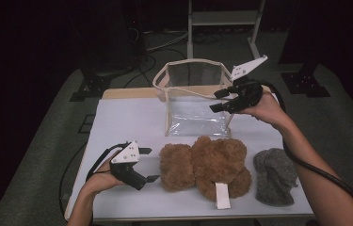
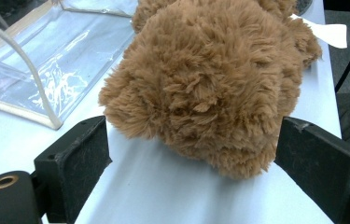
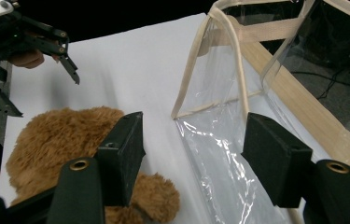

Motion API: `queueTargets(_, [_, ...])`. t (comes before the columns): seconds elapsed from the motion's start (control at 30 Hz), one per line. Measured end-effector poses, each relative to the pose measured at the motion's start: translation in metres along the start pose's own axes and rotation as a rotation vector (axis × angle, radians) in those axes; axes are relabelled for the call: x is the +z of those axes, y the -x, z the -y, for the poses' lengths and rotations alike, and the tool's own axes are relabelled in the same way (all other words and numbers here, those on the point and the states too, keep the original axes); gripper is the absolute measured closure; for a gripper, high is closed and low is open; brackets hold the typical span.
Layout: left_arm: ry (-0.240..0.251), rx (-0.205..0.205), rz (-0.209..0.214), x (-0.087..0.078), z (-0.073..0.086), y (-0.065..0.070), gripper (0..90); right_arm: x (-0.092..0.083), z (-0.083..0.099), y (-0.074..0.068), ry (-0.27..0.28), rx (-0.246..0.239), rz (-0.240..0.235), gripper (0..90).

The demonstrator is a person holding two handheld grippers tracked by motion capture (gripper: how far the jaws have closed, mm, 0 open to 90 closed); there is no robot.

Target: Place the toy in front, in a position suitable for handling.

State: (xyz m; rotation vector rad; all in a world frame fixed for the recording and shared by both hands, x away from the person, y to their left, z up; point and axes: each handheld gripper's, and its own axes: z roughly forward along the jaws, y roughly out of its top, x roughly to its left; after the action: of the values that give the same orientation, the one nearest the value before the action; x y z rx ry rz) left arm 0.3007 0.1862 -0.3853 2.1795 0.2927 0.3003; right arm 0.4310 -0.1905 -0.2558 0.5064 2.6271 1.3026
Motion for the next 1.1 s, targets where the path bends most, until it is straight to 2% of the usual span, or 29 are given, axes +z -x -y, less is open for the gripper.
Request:
queueTargets(0.23, [-0.001,-0.007,0.0,-0.002,0.002,0.0,9.0,0.015,-0.013,0.014,-0.034,-0.005,-0.009,38.6])
queueTargets(0.4, [-0.001,-0.017,-0.007,-0.005,0.004,0.0,9.0,0.027,-0.016,0.023,-0.062,0.0,-0.021,39.1])
queueTargets(0.57, [-0.004,-0.021,-0.014,-0.007,0.006,0.0,9.0,0.038,-0.018,0.031,-0.098,-0.004,-0.025,43.5])
queueTargets(0.67, [-0.003,-0.026,-0.02,-0.009,0.006,0.0,9.0,0.044,-0.019,0.035,-0.122,0.003,-0.012,49.1])
queueTargets(0.73, [-0.005,-0.022,-0.021,-0.01,0.006,0.0,9.1,0.048,-0.019,0.037,-0.136,0.009,-0.015,57.8])
queueTargets(0.77, [-0.006,-0.024,-0.022,-0.011,0.007,0.001,9.0,0.05,-0.019,0.037,-0.145,0.005,-0.001,61.1])
queueTargets(0.8, [-0.006,-0.024,-0.023,-0.011,0.007,0.001,9.0,0.051,-0.019,0.037,-0.15,0.011,-0.007,68.3])
queueTargets(0.83, [-0.003,-0.023,-0.023,-0.011,0.007,0.001,9.0,0.053,-0.019,0.037,-0.155,0.022,-0.022,72.4])
queueTargets(0.93, [-0.01,-0.021,-0.025,-0.013,0.007,0.001,9.0,0.055,-0.019,0.035,-0.176,0.016,-0.025,84.8])
queueTargets(1.1, [-0.006,-0.023,-0.027,-0.014,0.007,0.001,9.1,0.054,-0.018,0.03,-0.184,0.023,-0.041,87.0])
